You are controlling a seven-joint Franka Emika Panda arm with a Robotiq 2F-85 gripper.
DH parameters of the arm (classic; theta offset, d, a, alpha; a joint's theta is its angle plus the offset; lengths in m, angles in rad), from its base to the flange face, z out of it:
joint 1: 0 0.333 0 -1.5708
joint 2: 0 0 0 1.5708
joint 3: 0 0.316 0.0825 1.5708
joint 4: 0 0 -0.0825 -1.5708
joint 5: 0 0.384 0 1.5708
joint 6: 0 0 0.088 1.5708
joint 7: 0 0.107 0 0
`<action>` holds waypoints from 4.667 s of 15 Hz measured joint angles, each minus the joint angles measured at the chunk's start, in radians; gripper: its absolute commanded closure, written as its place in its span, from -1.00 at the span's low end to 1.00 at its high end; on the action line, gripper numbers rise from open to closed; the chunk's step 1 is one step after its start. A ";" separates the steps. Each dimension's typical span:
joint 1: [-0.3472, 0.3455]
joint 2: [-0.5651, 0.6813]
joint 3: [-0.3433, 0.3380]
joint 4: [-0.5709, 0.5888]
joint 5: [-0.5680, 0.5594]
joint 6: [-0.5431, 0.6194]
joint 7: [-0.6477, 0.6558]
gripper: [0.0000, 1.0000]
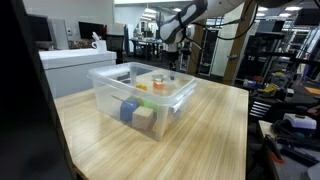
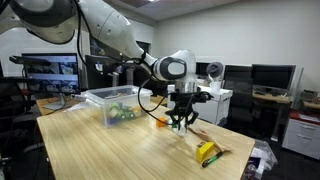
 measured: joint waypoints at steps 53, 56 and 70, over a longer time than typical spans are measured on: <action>0.092 -0.214 0.125 -0.454 0.034 0.372 0.927 0.42; 0.100 -0.212 0.127 -0.439 0.026 0.383 0.927 0.55; 0.162 -0.620 0.245 -0.527 -0.010 0.196 0.843 0.55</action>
